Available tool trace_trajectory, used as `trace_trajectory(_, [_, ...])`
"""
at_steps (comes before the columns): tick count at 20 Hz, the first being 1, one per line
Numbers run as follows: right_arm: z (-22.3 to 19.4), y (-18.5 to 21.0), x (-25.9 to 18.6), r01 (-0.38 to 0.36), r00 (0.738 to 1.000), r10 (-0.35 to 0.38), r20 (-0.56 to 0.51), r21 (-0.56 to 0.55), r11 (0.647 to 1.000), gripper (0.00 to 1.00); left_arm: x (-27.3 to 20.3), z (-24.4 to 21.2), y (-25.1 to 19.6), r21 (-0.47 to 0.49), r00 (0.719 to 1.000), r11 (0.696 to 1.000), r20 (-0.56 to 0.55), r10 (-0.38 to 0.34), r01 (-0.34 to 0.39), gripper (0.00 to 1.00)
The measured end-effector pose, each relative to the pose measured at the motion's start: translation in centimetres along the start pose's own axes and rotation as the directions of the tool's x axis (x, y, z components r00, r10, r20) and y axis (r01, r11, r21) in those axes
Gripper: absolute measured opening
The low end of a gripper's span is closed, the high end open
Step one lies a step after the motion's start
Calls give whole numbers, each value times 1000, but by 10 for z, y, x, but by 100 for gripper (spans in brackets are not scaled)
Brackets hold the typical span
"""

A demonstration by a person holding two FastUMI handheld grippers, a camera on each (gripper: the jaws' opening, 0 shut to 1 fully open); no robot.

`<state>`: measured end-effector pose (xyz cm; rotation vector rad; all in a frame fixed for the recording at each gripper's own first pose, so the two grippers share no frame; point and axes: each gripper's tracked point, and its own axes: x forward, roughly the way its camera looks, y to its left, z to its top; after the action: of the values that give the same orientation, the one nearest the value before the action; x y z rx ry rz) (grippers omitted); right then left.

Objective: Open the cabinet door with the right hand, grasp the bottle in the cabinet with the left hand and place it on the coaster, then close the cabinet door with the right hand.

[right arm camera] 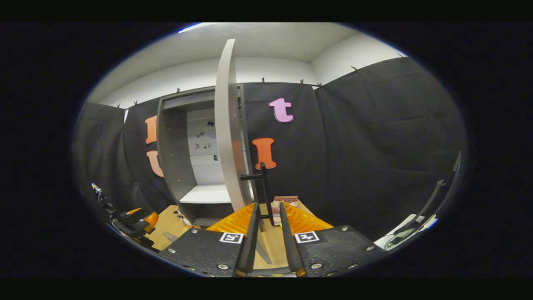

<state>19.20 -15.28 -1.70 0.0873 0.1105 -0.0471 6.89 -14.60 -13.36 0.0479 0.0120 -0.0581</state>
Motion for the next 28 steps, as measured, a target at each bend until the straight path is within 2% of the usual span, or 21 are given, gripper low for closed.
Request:
trace_trajectory(2, [-6, -7, 10, 1, 1000, -1, -13, -2, 1000, 37, 2, 2, -1, 7, 1000, 1000, 3, -1, 1, 91])
trace_trajectory(4, [-13, -4, 17, -24, 999, 24, -29, 5, 1000, 47, -1, 4, 8, 17, 1000, 1000, 10, 5, -5, 91])
trace_trajectory(5, [-13, -7, 20, -14, 1000, 14, -26, 1, 1000, 53, -1, 5, 10, 24, 1000, 1000, 12, 15, -15, 91])
trace_trajectory(7, [-14, -11, 24, -10, 1000, 10, -20, -4, 1000, 57, 0, 2, 12, 28, 1000, 999, 7, 17, -17, 91])
trace_trajectory(13, [-15, 6, 26, -20, 1000, 20, -11, -7, 1000, 58, 9, 2, 20, 23, 999, 999, -8, 44, -43, 91])
trace_trajectory(16, [-17, 24, 25, -47, 999, 47, -6, 2, 999, 58, 10, 2, 21, 15, 999, 999, -10, 39, -39, 91])
trace_trajectory(19, [-21, 53, 25, -106, 994, 106, -5, 3, 994, 58, 10, 0, 24, 23, 999, 999, -10, 42, -42, 91])
trace_trajectory(25, [-30, 120, 31, -250, 968, 250, 3, 41, 967, 58, 13, -8, 36, 17, 998, 999, -26, 50, -50, 91])
trace_trajectory(26, [-31, 129, 33, -266, 964, 266, 7, 40, 963, 53, 13, -9, 41, 12, 998, 998, -27, 60, -59, 91])
trace_trajectory(27, [-32, 137, 37, -280, 960, 280, 8, 35, 959, 58, 14, -9, 47, 9, 997, 998, -27, 69, -68, 91])
trace_trajectory(28, [-31, 145, 41, -295, 956, 295, 10, 25, 955, 58, 16, -9, 53, 8, 997, 997, -28, 78, -77, 91])
